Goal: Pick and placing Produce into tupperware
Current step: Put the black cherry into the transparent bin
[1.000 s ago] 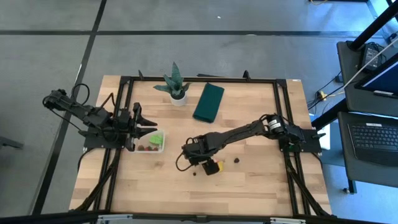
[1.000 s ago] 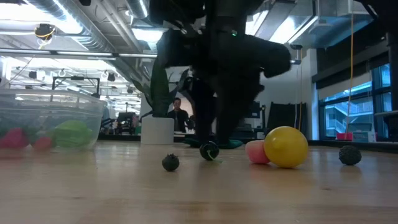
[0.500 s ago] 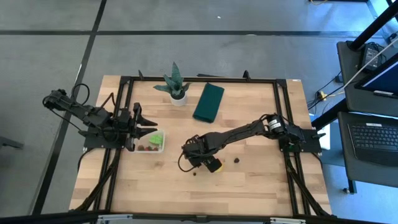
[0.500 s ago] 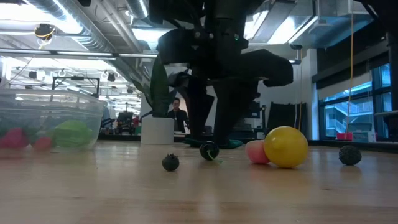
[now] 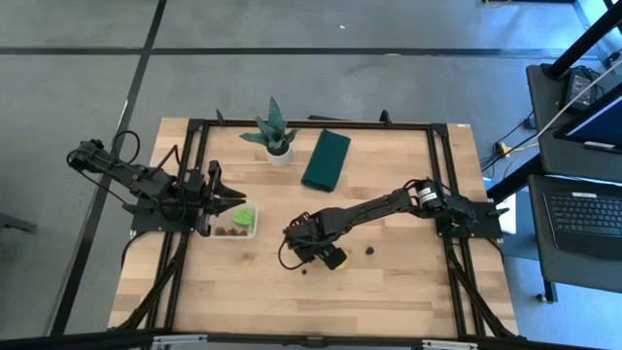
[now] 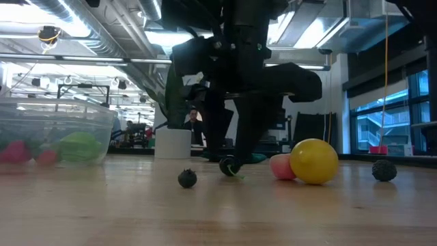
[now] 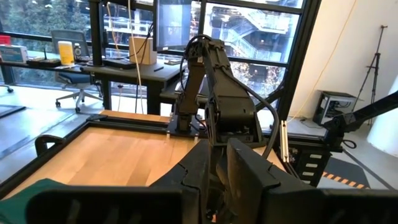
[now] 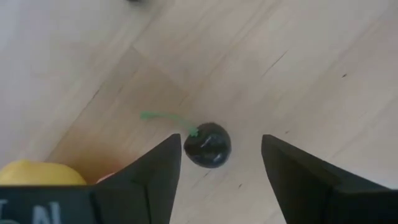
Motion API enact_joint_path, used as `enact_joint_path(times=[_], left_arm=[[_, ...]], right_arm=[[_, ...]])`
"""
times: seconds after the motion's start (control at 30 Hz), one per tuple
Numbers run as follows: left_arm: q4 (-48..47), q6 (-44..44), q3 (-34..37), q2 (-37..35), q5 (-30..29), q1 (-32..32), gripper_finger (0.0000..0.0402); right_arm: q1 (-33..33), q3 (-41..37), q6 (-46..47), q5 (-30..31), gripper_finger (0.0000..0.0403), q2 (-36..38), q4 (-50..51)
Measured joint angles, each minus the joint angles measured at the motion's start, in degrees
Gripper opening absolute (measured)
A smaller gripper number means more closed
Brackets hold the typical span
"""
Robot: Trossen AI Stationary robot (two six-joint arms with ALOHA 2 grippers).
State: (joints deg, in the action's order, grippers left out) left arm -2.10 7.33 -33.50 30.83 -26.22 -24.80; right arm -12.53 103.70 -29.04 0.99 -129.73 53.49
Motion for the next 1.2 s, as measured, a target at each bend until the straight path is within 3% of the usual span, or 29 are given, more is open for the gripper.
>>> enact_joint_path(times=[0.47, 0.93, 1.2], left_arm=[[-0.23, 0.20, 0.00, 0.00, 0.01, 0.00, 0.0021], [-0.47, 0.20, 0.00, 0.01, 0.00, 0.00, 0.0001], [-0.47, 0.20, 0.00, 0.00, 0.00, 0.00, 0.0018]], right_arm=[[0.10, 0.17, 0.02, -0.37, 0.0218, -2.44, -0.15], [0.59, 0.11, 0.42, -0.76, 0.0120, -2.56, 0.61], [0.59, 1.42, 3.35, -0.21, 0.0136, -2.89, 1.90]])
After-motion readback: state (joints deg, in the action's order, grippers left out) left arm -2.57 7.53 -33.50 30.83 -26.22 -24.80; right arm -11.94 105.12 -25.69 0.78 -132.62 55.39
